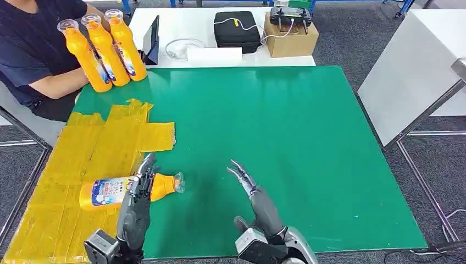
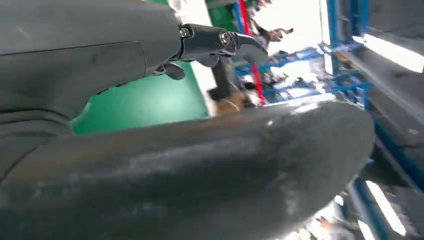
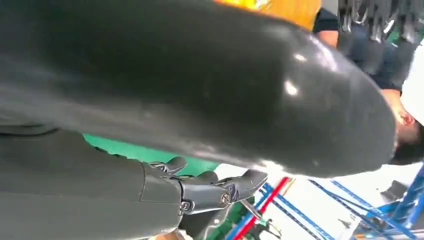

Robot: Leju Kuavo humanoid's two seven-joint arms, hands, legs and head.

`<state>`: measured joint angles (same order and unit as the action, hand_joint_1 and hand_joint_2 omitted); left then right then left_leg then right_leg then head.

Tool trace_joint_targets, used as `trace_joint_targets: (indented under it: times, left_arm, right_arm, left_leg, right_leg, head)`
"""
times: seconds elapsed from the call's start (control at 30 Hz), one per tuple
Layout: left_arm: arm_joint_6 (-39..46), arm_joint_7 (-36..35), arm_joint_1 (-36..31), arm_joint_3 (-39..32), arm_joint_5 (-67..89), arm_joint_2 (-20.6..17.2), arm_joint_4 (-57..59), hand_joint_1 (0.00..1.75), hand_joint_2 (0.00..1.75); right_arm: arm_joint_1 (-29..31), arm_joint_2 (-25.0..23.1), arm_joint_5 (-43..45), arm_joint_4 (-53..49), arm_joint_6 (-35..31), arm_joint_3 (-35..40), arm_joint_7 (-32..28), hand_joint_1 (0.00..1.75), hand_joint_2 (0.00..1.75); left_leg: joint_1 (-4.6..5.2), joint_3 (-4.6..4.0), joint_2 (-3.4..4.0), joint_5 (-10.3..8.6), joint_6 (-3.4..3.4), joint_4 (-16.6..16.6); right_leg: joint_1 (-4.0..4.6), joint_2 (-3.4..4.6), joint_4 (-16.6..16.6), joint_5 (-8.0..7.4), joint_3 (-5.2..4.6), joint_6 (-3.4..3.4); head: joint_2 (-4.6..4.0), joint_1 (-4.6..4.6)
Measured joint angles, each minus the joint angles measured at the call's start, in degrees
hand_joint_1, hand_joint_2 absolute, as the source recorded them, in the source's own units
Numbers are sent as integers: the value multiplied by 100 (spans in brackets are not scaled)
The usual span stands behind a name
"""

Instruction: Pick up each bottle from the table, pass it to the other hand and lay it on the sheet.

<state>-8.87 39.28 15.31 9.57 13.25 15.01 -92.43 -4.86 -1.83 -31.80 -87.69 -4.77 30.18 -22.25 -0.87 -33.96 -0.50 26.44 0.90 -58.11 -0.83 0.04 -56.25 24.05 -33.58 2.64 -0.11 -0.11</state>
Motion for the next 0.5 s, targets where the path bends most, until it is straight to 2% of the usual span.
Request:
trace_joint_targets:
  times: [0.5]
  left_arm:
    - [211,66,143,383,-212,26,-343,0,0]
  right_arm:
    - [-57,-240,46,206,-127,-11,-61,0,0]
  left_leg:
    - [-1,4,1,-1,-1,0]
  right_leg:
    - [1,0,-1,-1,2,-1]
  head:
    - [0,0]
